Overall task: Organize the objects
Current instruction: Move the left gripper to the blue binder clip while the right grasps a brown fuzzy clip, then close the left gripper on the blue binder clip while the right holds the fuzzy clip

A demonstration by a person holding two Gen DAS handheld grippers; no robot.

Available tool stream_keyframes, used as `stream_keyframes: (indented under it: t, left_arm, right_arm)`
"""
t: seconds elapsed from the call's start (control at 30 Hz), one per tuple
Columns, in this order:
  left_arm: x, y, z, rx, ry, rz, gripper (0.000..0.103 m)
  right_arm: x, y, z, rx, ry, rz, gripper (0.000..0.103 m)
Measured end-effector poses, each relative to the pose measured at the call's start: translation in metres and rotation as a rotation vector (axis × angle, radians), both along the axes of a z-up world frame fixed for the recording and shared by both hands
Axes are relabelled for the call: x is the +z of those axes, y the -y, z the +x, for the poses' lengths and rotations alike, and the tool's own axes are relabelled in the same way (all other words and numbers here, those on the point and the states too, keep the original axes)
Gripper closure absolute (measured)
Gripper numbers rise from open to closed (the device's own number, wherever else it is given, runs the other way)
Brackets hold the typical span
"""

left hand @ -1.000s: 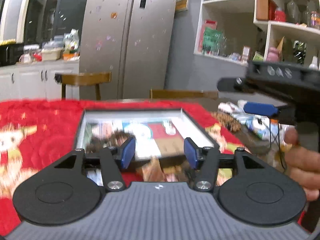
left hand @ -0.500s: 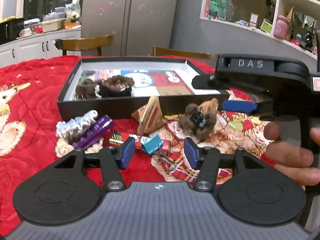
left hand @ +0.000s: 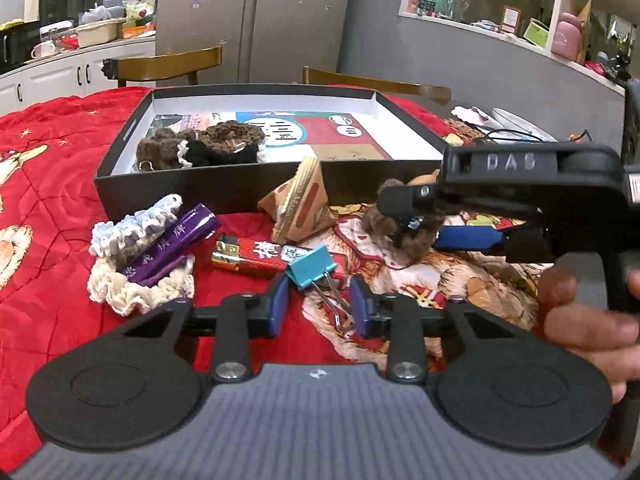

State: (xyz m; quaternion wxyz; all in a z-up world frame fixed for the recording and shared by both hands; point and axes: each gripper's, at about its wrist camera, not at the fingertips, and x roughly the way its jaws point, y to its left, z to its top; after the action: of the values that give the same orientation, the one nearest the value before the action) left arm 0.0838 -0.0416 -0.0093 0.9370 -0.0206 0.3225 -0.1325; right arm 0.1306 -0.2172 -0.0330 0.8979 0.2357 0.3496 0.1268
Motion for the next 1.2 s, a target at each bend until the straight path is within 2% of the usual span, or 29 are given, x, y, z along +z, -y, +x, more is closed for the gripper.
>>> stream_keyframes:
  t: [0.07, 0.1, 0.2, 0.43, 0.63, 0.93, 1.07, 1.2]
  left_arm:
    - [-0.001, -0.001, 0.001, 0.005, -0.001, -0.002, 0.072]
    - [-0.001, -0.001, 0.002, 0.009, 0.000, -0.002, 0.076]
    - [-0.002, 0.000, 0.002, 0.017, 0.006, 0.009, 0.080]
    - [-0.002, -0.001, 0.000, 0.021, 0.014, 0.009, 0.080]
    - [-0.001, 0.001, -0.007, 0.010, 0.050, 0.023, 0.081]
    - [0.000, 0.001, -0.009, 0.021, 0.066, 0.032, 0.081]
    - [0.000, 0.001, -0.010, 0.022, 0.069, 0.032, 0.081]
    - [0.000, 0.001, -0.009, 0.036, 0.070, 0.033, 0.081]
  right_arm:
    - [0.000, -0.005, -0.002, -0.007, 0.016, -0.035, 0.045]
    - [0.001, -0.006, -0.001, -0.008, 0.023, -0.048, 0.046]
    - [0.001, -0.013, -0.004, -0.014, 0.047, -0.093, 0.051]
    - [0.000, -0.026, -0.009, -0.014, 0.096, -0.185, 0.059]
    - [0.001, -0.030, -0.014, -0.011, 0.124, -0.220, 0.064]
    - [0.005, -0.027, -0.018, -0.011, 0.084, -0.185, 0.064]
    - [0.004, -0.028, -0.020, -0.009, 0.058, -0.171, 0.060]
    - [0.004, -0.031, -0.027, -0.021, 0.066, -0.177, 0.060]
